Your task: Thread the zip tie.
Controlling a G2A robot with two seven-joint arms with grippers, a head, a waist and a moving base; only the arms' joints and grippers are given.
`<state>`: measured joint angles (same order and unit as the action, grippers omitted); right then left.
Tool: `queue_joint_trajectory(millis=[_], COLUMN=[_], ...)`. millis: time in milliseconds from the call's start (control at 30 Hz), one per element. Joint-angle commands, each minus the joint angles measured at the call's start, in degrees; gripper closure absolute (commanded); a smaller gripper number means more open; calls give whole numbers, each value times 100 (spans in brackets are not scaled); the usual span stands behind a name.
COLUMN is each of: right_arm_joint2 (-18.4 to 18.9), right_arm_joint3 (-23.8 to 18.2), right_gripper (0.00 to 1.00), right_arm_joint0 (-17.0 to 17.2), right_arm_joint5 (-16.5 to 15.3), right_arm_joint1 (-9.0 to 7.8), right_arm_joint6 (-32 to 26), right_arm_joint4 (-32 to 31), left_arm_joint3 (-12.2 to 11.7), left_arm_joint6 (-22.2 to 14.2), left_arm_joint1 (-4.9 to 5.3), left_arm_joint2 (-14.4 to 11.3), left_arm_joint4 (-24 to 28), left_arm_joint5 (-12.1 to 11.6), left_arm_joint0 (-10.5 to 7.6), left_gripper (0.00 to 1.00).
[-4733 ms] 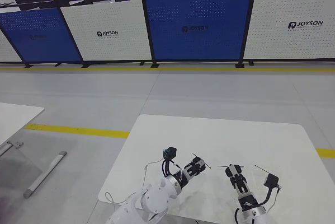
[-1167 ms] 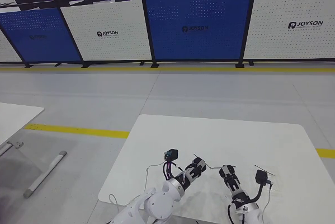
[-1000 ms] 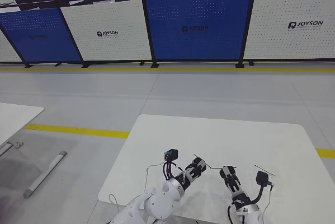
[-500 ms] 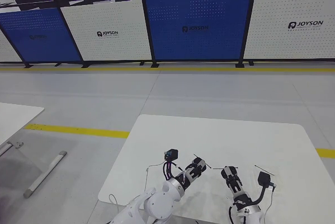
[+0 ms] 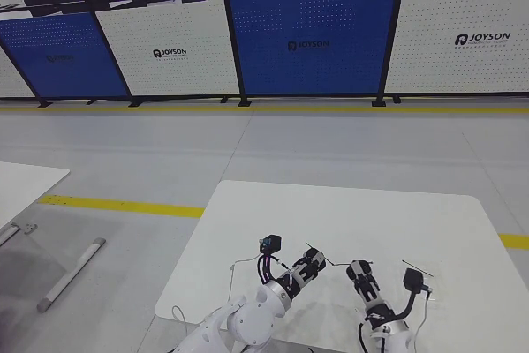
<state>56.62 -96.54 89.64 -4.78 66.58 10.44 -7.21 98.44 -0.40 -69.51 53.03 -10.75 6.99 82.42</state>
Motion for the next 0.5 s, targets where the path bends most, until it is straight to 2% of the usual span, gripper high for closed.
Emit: queue_joint_trajectory(millis=[0,467], right_arm_joint2=[36,102], right_arm_joint3=[-20,-2], right_gripper=[100,100], right_arm_joint0=[37,49], right_arm_joint5=[-28,57], right_arm_joint1=[7,101], right_arm_joint6=[4,-161], right_arm_joint4=[-15,-79], left_arm_joint3=[0,0], left_arm_joint6=[0,0], left_arm_joint1=[0,0], left_arm_joint2=[0,0], left_arm_joint4=[0,0], left_arm_joint5=[0,0], left_arm_joint0=[0,0], left_gripper=[100,100])
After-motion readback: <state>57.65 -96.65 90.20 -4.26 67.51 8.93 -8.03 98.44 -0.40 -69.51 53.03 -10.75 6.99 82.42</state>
